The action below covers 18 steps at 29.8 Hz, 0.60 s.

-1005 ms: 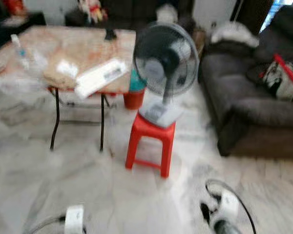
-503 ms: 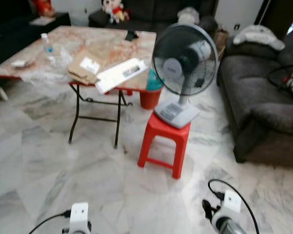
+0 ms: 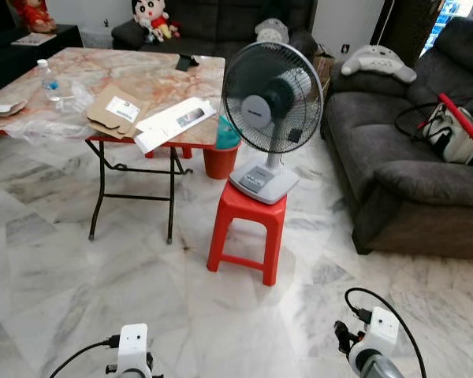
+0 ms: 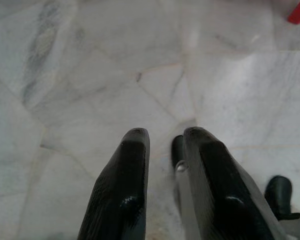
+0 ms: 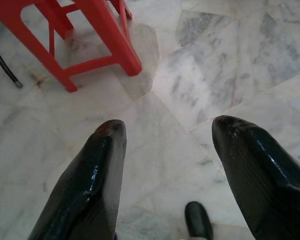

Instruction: Picking trash to rubbish bin

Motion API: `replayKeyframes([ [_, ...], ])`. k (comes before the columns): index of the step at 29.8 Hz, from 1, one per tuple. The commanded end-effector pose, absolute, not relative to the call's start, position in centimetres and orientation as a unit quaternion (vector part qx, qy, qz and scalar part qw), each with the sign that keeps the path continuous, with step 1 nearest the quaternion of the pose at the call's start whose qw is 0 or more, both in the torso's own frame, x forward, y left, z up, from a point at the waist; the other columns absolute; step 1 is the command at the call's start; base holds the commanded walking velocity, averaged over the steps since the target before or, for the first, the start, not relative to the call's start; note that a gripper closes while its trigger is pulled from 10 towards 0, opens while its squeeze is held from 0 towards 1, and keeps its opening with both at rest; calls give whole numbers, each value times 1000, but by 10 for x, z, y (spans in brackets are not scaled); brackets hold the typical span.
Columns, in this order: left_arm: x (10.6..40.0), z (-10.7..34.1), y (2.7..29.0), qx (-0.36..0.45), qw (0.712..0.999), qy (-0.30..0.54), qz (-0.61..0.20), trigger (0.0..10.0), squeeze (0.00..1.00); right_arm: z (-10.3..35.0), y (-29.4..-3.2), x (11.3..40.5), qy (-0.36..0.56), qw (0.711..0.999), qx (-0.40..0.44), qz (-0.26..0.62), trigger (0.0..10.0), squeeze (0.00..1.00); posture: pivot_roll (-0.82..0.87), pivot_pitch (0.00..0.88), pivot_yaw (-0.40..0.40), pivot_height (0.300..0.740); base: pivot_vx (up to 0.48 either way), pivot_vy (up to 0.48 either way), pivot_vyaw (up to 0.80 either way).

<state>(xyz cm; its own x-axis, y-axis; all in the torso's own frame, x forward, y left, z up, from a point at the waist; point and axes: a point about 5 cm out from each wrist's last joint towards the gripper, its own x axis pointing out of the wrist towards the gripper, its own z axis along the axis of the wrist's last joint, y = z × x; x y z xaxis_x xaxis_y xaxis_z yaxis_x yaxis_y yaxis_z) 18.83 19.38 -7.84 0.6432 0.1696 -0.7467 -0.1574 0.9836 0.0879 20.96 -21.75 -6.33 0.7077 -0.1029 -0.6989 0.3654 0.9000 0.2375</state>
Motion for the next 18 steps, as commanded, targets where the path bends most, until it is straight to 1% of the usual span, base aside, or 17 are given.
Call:
replayKeyframes([
  [1,191,-77,196,10,906,413,92,10000,0,-62,-217,213,358,907,182,-129,10000,0,-174,0,-58,740,0,480,0],
  [3,189,-78,198,11,905,415,94,10000,0,-61,-216,215,357,907,183,-128,10000,0,-174,0,-59,740,0,480,-675],
  [18,190,-77,196,12,905,414,90,10000,0,-56,-214,222,347,914,176,-117,10000,0,-173,0,-61,740,0,480,0],
])
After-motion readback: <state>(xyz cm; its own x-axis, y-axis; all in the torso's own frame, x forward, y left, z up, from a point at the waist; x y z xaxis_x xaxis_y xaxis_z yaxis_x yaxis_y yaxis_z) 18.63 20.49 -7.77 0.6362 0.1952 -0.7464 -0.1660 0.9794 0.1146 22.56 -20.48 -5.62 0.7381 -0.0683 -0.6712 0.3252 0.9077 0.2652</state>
